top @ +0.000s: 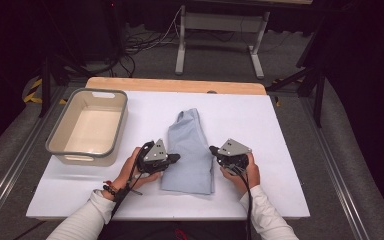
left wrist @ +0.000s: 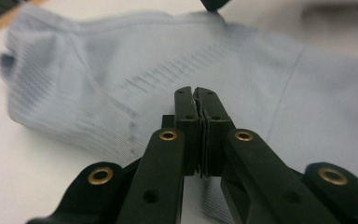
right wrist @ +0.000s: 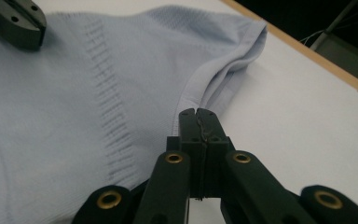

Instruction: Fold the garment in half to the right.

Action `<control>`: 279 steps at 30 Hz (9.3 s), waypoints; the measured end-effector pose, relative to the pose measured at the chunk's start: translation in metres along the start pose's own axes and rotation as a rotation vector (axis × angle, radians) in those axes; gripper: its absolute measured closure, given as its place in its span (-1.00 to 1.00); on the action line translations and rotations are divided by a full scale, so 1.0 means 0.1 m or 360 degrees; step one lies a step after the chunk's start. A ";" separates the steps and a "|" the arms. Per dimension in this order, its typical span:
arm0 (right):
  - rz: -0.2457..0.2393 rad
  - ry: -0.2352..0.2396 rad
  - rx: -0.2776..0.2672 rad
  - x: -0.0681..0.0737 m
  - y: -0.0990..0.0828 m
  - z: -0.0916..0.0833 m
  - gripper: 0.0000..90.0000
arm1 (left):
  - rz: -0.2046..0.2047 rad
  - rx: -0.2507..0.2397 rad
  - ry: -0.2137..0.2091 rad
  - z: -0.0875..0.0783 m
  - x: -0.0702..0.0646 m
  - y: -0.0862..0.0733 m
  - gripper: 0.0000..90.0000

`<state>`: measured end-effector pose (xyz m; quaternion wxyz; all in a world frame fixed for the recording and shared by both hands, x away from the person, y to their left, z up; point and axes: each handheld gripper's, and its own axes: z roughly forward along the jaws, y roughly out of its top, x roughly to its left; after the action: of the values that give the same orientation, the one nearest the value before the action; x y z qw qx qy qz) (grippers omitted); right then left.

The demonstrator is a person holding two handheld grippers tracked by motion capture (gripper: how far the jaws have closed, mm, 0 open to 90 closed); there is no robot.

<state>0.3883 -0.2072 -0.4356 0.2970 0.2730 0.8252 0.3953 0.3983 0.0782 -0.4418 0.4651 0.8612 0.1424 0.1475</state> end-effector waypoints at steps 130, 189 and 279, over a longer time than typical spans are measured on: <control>0.0101 0.0167 0.0062 0.21 -0.05 -0.10 1.00 | 0.0058 -0.0031 0.0026 -0.06 0.14 0.04 0.88; 0.0013 0.0002 -0.0297 0.15 0.06 -0.50 -0.07 | 0.0185 -0.0117 0.0192 -0.32 -0.06 0.07 -0.27; -0.0040 -0.0101 -0.0217 0.26 -0.51 -0.75 -0.68 | -0.0106 -0.0133 0.0293 -1.18 -0.19 -0.89 -0.81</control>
<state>0.3068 -0.2533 -0.4460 0.3458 0.2540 0.7900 0.4380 0.3253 0.2074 -0.4577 0.4901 0.8186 0.2069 0.2162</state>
